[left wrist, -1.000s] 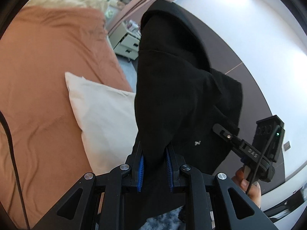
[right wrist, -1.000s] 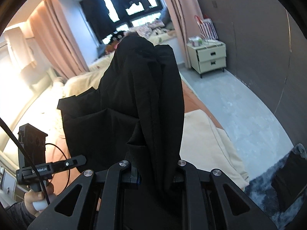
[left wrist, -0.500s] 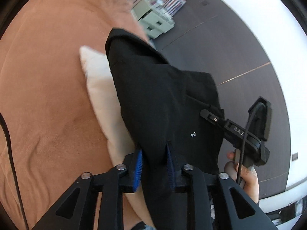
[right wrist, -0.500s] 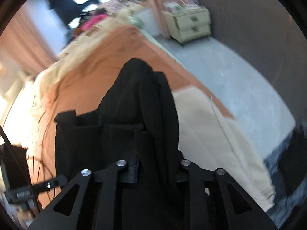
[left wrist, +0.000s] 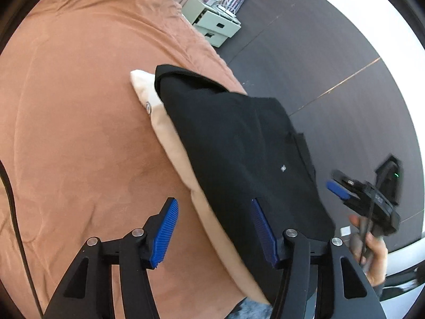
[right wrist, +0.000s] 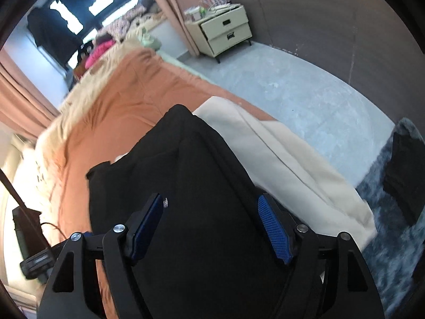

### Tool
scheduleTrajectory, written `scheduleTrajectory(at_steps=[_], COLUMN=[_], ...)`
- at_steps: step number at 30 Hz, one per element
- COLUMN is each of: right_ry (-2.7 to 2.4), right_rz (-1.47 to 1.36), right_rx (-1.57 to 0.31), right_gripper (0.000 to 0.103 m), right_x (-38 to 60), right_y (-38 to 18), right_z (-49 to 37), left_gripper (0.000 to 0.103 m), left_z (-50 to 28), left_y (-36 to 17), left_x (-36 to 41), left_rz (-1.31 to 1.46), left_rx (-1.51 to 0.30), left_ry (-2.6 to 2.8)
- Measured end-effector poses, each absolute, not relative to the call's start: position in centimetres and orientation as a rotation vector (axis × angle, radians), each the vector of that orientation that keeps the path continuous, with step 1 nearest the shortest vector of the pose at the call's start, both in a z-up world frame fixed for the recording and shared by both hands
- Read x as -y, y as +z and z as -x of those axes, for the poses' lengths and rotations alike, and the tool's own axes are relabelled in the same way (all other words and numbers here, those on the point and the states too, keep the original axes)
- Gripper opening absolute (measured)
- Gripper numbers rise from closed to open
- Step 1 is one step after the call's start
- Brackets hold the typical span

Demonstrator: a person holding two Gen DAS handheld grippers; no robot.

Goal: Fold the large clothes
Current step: 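Lower the black shirt onto the folded clothes stack with both grippers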

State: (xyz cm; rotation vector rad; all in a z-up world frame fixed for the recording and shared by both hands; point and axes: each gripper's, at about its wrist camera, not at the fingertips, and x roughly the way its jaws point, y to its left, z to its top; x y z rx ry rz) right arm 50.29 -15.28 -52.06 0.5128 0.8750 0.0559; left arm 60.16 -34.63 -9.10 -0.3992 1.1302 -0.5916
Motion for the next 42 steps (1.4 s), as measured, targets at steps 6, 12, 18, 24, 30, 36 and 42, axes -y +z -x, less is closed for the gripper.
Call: scheduleTrajectory(at_steps=[6,12,18,24,30,36,42], right_ry=[0.037,0.076,0.169,0.12,0.078,0.038,0.032], right_rz=[-0.601,-0.771,-0.842,-0.889,-0.912,-0.907,-0.874], right_rx=[-0.795,-0.731,-0.76,-0.718,-0.692,-0.687,-0.706], right_gripper=[0.072,0.073,0.06,0.029,0.028,0.028,0.028], right_x=[17.2,17.1,14.6,15.7,15.2,11.7,11.3], right_y=[-53.5,-59.6,-62.9,-63.5,-63.5,-63.3,-62.2], right_z=[-43.2,-38.1,-39.2,-41.8,-42.7,-39.2,-37.7], left_gripper=[0.039,0.038,0.038,0.036,0.036,0.036,0.036], left_z=[-58.5,-57.3,-57.5,-58.7,-59.3,-58.8,-57.0], left_y=[-10.4,-11.5,-11.9,-10.9,-10.1,-9.0,-7.4], left_x=[33.6,35.1,37.1,38.8,39.1,36.9,33.6], left_rz=[0.393,0.363,0.366,0.302,0.303,0.332,0.346], left_rx=[-1.149,-1.185,-1.193,-1.164,-1.137,-1.097,-1.087], left_ry=[-0.555,-0.621,-0.661,-0.699,-0.719,-0.71,-0.661])
